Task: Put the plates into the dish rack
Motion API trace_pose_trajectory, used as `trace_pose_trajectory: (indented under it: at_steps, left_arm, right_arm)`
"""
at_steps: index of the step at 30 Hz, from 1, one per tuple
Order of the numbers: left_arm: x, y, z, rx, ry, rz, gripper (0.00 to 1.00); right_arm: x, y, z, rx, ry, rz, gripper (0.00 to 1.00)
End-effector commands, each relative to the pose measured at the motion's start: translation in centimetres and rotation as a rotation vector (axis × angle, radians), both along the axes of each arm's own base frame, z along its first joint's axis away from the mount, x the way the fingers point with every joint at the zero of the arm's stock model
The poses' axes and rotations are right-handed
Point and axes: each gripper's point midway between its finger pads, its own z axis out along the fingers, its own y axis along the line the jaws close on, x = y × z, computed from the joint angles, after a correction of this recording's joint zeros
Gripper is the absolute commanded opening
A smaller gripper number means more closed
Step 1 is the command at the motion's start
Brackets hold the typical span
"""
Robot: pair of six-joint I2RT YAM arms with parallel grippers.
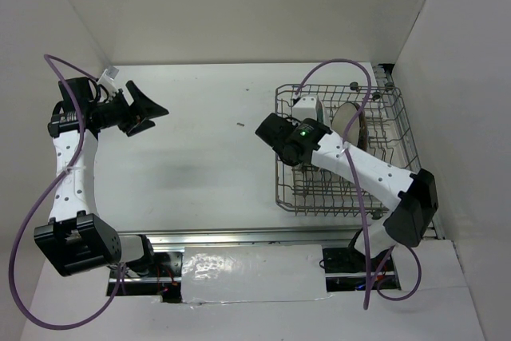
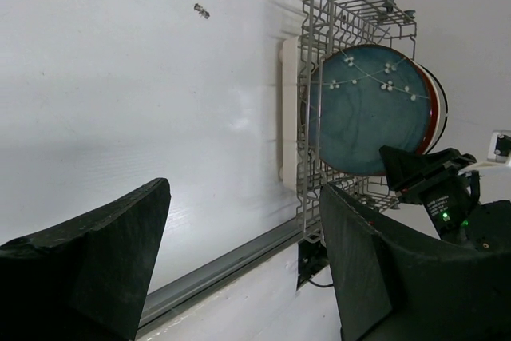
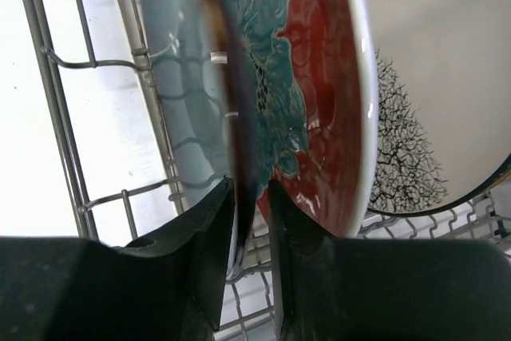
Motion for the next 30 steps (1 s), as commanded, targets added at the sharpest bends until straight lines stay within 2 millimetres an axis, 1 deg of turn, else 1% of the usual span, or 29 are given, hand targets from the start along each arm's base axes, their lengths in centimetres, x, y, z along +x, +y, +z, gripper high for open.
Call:
trace_pose_trajectory:
  at_steps: [1, 4, 5, 6, 8, 10, 12, 15, 16, 17, 20, 21, 22, 23, 24, 25, 26, 28, 29, 30]
  left_arm:
    - [0.2, 0.5, 1.5, 0.047, -0.054, -0.003, 0.88]
    - [0.1, 0.3, 1.6, 0.038, -0.055, -0.013, 0.88]
    - [0.1, 0.2, 1.5, 0.035, -0.055, -0.014, 0.88]
    - [0.1, 0.2, 1.5, 0.027, -0.055, -0.019, 0.88]
    - [0.1, 0.1, 1.5, 0.024, -0.053, -0.022, 0.88]
    - [0.0, 0.0, 1.4, 0.021, -0.050, -0.025, 0.88]
    - [0.0, 0.0, 1.6, 0.027, -0.061, -0.032, 0.88]
    - [0.2, 0.4, 1.7, 0.056, -0.060, -0.017, 0.88]
    - [0.3, 0.6, 1.6, 0.063, -0.056, -0.010, 0.88]
    - [0.3, 0.7, 1.8, 0.073, -0.055, -0.006, 0.88]
    - [0.3, 1.0, 2.0, 0.086, -0.055, 0.009, 0.88]
    - [0.2, 1.0, 2.2, 0.092, -0.064, 0.018, 0.88]
    - [0.3, 1.0, 2.2, 0.092, -0.062, 0.022, 0.88]
    - [0.2, 1.0, 2.5, 0.098, -0.086, 0.026, 0.88]
    - [0.1, 1.1, 2.6, 0.101, -0.094, 0.031, 0.88]
    - [-0.1, 0.9, 2.8, 0.099, -0.104, 0.030, 0.88]
    - [-0.1, 0.9, 3.0, 0.099, -0.113, 0.032, 0.88]
    - [-0.1, 0.8, 3.2, 0.094, -0.115, 0.031, 0.88]
    - [-0.1, 0.9, 3.1, 0.091, -0.106, 0.037, 0.88]
    - [-0.1, 0.9, 3.0, 0.088, -0.099, 0.042, 0.88]
  right_arm:
    - [0.7, -0.4, 2.9, 0.047, -0.112, -0.018, 0.32]
    - [0.7, -0.2, 3.9, 0.059, -0.133, -0.012, 0.34]
    - [0.7, -0.1, 4.2, 0.059, -0.139, -0.006, 0.40]
    - [0.6, 0.0, 4.5, 0.059, -0.144, -0.002, 0.42]
    - [0.6, 0.1, 5.3, 0.064, -0.160, 0.001, 0.43]
    - [0.5, 0.3, 6.0, 0.065, -0.167, 0.016, 0.47]
    - [0.5, 0.8, 6.4, 0.079, -0.158, 0.040, 0.47]
    - [0.5, 1.5, 8.7, 0.115, -0.197, 0.057, 0.48]
    - [0.4, 1.6, 9.1, 0.115, -0.203, 0.066, 0.50]
    - [0.5, 1.7, 10.2, 0.138, -0.222, 0.069, 0.55]
    - [0.5, 1.8, 12.9, 0.176, -0.255, 0.115, 0.74]
    - [0.6, 2.1, 14.6, 0.219, -0.277, 0.154, 0.81]
    - [0.7, 1.9, 15.3, 0.246, -0.304, 0.145, 0.85]
    - [0.8, 2.1, 16.2, 0.271, -0.304, 0.183, 0.87]
    - [1.2, 1.6, 17.7, 0.320, -0.345, 0.176, 0.92]
    - [1.3, 1.3, 18.9, 0.331, -0.366, 0.194, 0.93]
    - [1.5, 1.4, 19.6, 0.368, -0.375, 0.217, 0.95]
    - [2.0, -0.4, 22.3, 0.415, -0.445, 0.198, 0.97]
    - [2.1, -0.6, 23.1, 0.437, -0.458, 0.208, 0.98]
    - [2.4, -2.3, 23.7, 0.437, -0.481, 0.164, 0.98]
